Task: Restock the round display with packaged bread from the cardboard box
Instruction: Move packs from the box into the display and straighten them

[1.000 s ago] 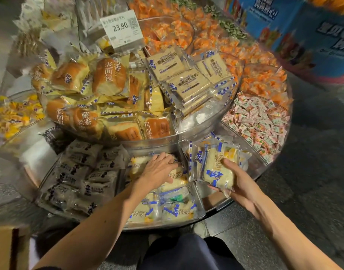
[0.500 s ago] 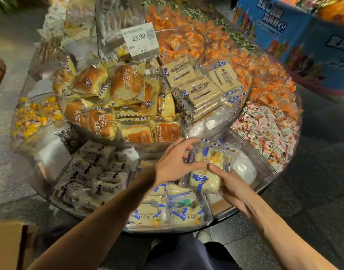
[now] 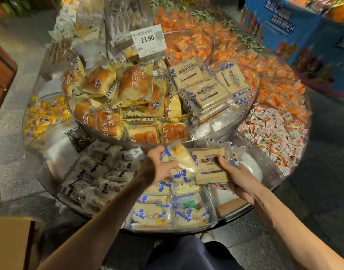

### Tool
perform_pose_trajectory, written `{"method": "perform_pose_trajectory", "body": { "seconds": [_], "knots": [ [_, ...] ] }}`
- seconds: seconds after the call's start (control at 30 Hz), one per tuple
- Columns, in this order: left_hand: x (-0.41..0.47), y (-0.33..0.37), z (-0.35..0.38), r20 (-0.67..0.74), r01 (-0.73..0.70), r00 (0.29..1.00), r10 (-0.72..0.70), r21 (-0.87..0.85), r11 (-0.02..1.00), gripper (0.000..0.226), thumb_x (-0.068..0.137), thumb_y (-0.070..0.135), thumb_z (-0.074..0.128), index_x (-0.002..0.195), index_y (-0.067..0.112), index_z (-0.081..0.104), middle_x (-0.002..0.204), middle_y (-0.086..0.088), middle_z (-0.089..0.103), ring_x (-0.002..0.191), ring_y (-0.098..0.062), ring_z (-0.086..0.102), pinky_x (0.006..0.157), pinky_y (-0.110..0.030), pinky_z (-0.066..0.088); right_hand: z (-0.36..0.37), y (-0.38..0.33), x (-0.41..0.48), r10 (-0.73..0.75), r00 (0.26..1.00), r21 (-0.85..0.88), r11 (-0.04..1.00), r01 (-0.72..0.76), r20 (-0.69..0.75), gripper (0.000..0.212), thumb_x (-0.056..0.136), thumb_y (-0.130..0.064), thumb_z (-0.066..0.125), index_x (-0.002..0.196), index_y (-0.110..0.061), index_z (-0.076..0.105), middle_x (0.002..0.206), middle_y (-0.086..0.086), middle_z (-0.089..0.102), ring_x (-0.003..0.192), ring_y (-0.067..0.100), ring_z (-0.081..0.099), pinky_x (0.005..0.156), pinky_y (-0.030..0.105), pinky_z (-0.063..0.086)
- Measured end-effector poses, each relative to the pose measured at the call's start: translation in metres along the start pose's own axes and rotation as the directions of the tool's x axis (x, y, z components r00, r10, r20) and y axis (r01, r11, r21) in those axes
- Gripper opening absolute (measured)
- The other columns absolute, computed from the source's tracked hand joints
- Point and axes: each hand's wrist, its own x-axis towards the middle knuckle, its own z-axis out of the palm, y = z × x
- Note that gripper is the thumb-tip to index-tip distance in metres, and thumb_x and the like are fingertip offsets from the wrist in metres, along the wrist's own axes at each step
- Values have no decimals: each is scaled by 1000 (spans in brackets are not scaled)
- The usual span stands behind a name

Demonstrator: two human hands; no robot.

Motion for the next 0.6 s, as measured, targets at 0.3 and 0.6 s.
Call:
{"method": "perform_pose_trajectory", "body": {
  "seconds": [0.3, 0.6],
  "knots": [
    [-32, -47, 36, 72, 132, 989, -130, -33, 991, 70, 95, 8, 61, 145, 51, 35, 139, 26, 23, 87, -23, 67, 76, -39, 62, -29, -5, 2, -30, 995, 19, 999, 32, -95, 28, 92, -27, 64, 107, -3, 65, 95, 21, 75, 79, 30, 75, 65, 42, 63],
    [-37, -76, 64, -95, -30, 993, 73, 394, 919, 41, 87, 40, 73, 114, 32, 43, 112, 12, 56, 102, -10, 49, 71, -21, 36, -26, -5, -2, -45, 995, 10, 999, 46, -85, 44, 81, -33, 68, 112, -2, 66, 104, 22, 74, 92, 34, 74, 75, 45, 62]
  ]
}}
